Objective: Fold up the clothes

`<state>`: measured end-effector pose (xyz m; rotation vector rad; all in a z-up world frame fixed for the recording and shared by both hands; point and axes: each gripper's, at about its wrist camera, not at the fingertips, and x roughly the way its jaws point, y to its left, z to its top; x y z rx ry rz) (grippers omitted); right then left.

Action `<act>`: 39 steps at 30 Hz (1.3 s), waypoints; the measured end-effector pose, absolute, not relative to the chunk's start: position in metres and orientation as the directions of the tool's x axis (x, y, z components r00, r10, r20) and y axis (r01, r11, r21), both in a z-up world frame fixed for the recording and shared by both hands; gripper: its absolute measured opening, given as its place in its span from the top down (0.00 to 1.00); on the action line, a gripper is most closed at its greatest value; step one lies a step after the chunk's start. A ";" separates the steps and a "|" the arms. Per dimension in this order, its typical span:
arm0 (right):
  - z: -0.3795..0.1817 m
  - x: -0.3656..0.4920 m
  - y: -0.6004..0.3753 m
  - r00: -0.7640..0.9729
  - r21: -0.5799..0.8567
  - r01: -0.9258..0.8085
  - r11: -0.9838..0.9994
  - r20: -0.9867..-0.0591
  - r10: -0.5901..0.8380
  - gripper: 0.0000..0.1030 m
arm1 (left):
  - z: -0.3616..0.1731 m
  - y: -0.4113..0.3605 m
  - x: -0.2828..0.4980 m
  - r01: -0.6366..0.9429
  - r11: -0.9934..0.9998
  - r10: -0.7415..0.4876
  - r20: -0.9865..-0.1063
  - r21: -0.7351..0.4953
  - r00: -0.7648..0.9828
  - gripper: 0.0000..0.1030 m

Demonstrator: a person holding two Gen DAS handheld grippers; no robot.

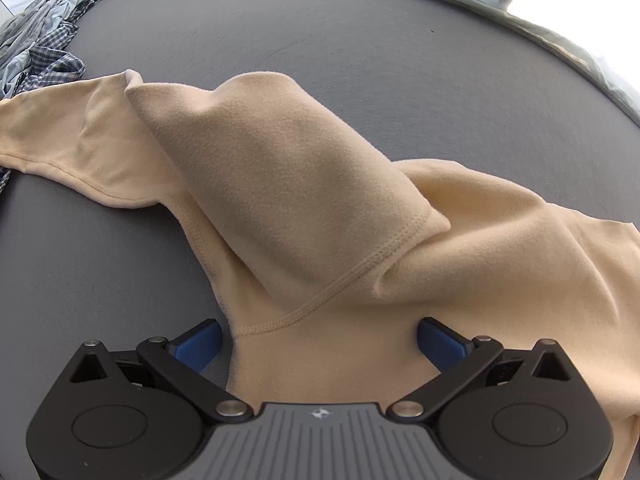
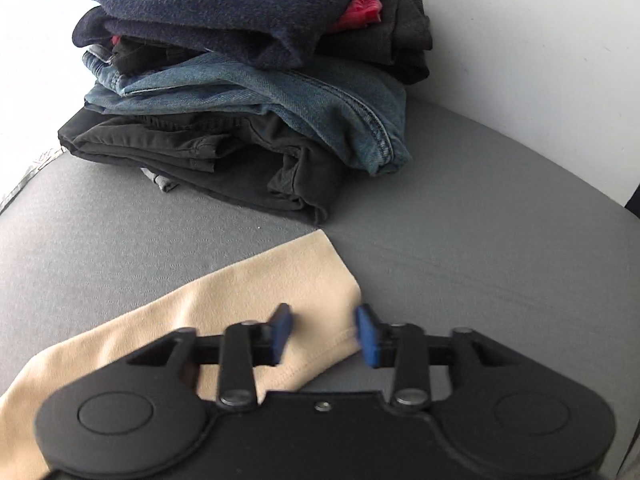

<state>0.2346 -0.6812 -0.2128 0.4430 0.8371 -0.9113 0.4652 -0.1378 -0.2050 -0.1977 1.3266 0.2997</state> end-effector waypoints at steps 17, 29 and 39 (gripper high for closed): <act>-0.173 0.283 -0.617 0.417 -0.275 0.643 0.714 -0.657 -0.628 0.58 | -0.159 -0.119 0.428 -0.136 0.987 0.128 -0.910 0.080 0.394 0.02; -0.166 0.427 -0.465 0.685 0.150 0.007 0.989 -0.721 0.104 0.53 | -0.176 -0.126 0.487 0.115 0.993 -0.079 -0.887 -0.029 0.454 0.21; -0.193 0.465 -0.396 0.567 0.100 -0.175 0.979 -0.803 0.184 0.39 | -0.224 -0.143 0.505 0.154 0.987 -0.086 -0.941 -0.036 0.328 0.20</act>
